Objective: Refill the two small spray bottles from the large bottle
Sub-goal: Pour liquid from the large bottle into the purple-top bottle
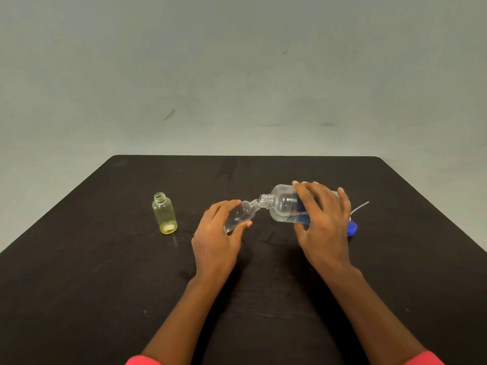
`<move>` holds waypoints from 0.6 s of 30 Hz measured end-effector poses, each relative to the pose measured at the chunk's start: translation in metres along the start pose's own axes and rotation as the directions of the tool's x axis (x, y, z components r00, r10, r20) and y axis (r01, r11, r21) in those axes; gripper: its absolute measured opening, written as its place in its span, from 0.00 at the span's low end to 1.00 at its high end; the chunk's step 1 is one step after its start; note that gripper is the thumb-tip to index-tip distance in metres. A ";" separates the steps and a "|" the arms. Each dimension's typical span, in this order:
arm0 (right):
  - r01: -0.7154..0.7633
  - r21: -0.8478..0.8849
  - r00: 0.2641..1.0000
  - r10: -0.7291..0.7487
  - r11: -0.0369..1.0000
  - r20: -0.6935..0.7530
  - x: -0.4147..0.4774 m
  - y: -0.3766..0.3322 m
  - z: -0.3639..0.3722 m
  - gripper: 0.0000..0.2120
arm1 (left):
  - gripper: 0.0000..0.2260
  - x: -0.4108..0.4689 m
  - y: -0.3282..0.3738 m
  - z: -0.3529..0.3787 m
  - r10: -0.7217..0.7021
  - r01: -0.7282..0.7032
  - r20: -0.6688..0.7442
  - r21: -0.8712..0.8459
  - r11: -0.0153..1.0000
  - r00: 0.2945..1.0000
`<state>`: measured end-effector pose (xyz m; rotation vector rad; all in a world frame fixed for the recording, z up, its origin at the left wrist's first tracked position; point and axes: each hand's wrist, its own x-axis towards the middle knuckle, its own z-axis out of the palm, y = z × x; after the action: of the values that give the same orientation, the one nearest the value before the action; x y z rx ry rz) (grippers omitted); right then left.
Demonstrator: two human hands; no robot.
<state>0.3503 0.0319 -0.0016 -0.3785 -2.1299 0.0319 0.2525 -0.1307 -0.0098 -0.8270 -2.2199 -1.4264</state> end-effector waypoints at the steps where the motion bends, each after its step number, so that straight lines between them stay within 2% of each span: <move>1: 0.002 -0.002 1.000 -0.002 1.000 0.001 0.000 0.000 0.000 0.40 | 0.18 0.000 0.000 0.000 0.003 -0.003 -0.002 0.003 1.000 1.000; 18: 0.008 -0.027 1.000 -0.008 1.000 0.005 0.000 0.001 0.000 0.40 | 0.18 -0.001 0.000 0.001 0.019 -0.019 -0.017 0.024 1.000 1.000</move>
<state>0.3508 0.0332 -0.0014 -0.3861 -2.1384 -0.0012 0.2532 -0.1304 -0.0105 -0.8224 -2.2062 -1.3900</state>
